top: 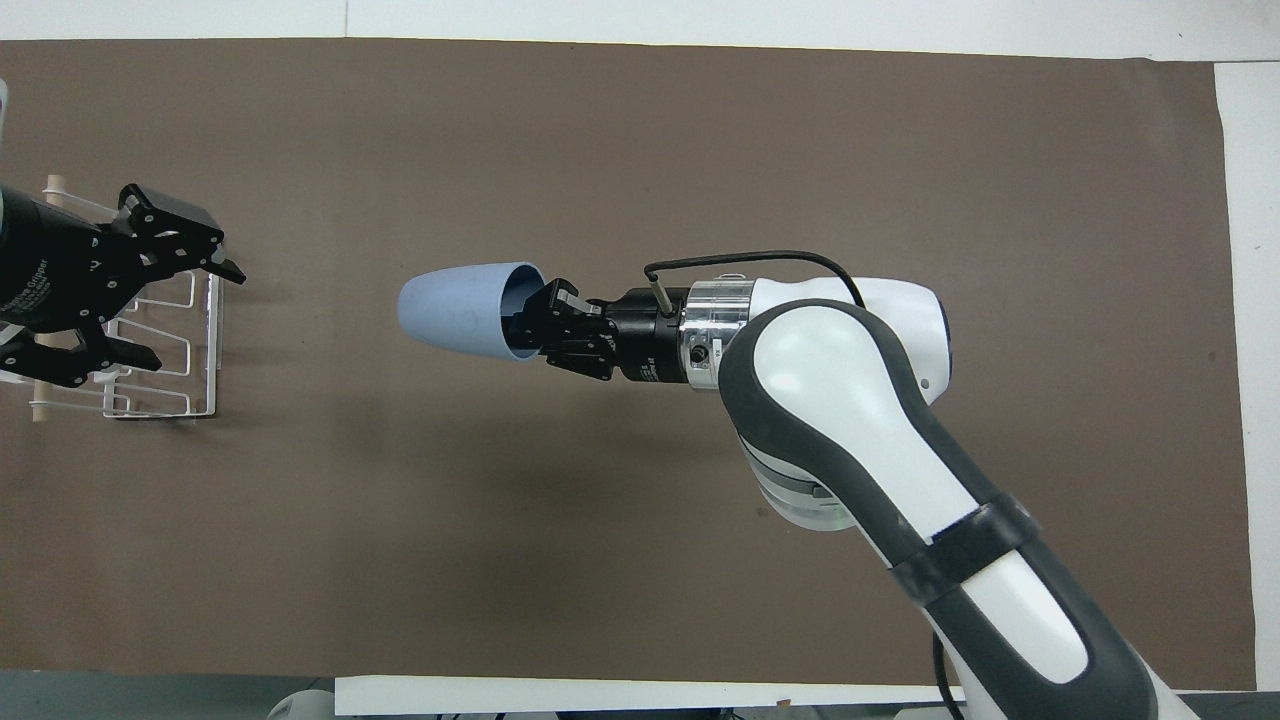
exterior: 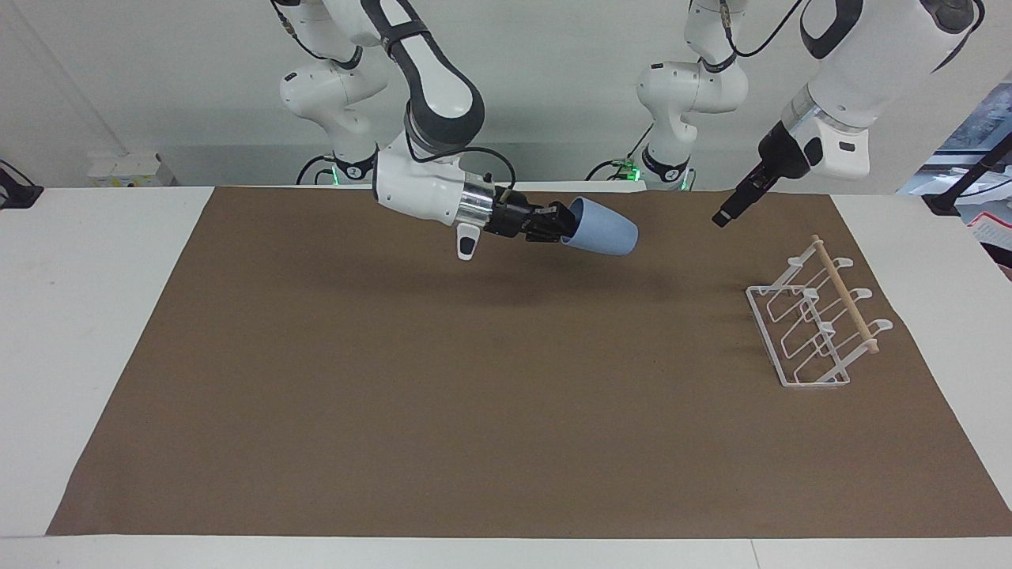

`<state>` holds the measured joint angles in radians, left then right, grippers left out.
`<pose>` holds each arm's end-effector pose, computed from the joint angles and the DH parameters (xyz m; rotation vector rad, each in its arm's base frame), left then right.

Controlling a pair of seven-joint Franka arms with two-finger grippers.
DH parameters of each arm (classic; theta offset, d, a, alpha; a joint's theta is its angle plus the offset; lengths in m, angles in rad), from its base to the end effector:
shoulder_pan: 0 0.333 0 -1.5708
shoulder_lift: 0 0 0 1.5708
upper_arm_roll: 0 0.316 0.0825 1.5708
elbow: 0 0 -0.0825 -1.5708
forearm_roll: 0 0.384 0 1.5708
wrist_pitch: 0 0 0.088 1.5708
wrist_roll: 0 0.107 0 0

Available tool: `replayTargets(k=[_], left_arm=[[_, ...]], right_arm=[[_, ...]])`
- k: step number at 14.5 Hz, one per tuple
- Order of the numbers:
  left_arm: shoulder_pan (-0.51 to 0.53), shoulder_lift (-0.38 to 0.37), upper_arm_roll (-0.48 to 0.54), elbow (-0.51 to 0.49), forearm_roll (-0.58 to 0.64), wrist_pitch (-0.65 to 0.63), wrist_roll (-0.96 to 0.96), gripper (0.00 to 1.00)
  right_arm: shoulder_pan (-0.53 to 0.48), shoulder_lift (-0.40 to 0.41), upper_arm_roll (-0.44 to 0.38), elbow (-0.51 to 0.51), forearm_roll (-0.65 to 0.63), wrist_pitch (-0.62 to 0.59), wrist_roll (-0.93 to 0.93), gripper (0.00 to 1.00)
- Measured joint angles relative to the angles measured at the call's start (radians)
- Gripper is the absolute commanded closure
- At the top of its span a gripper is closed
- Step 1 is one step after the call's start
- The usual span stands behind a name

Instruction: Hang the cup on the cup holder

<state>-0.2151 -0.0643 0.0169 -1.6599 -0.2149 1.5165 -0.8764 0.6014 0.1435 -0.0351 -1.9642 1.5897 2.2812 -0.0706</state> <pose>0.5123 -0.1269 0.6156 2.8163 0.9882 -0.2672 0.5071 0.3514 0.4389 -1.8610 0.4137 0.1919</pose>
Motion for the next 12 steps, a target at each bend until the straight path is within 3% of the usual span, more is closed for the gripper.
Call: replayTargets(k=[6,10,12], left_arm=[[-0.086,0.001,0.003,0.008,0.095,0.001,-0.03,0.0],[-0.089,0.001,0.01,0.008,0.123,0.001,-0.025,0.0],[-0.096,0.001,0.009,0.007,0.109,0.006,-0.122,0.0]], right_arm=[[0.0,0.0,0.0,0.0,0.0,0.0,0.001,1.0],[0.0,0.0,0.0,0.0,0.0,0.0,0.001,1.0],[0.0,0.0,0.0,0.0,0.0,0.0,0.002,1.0]])
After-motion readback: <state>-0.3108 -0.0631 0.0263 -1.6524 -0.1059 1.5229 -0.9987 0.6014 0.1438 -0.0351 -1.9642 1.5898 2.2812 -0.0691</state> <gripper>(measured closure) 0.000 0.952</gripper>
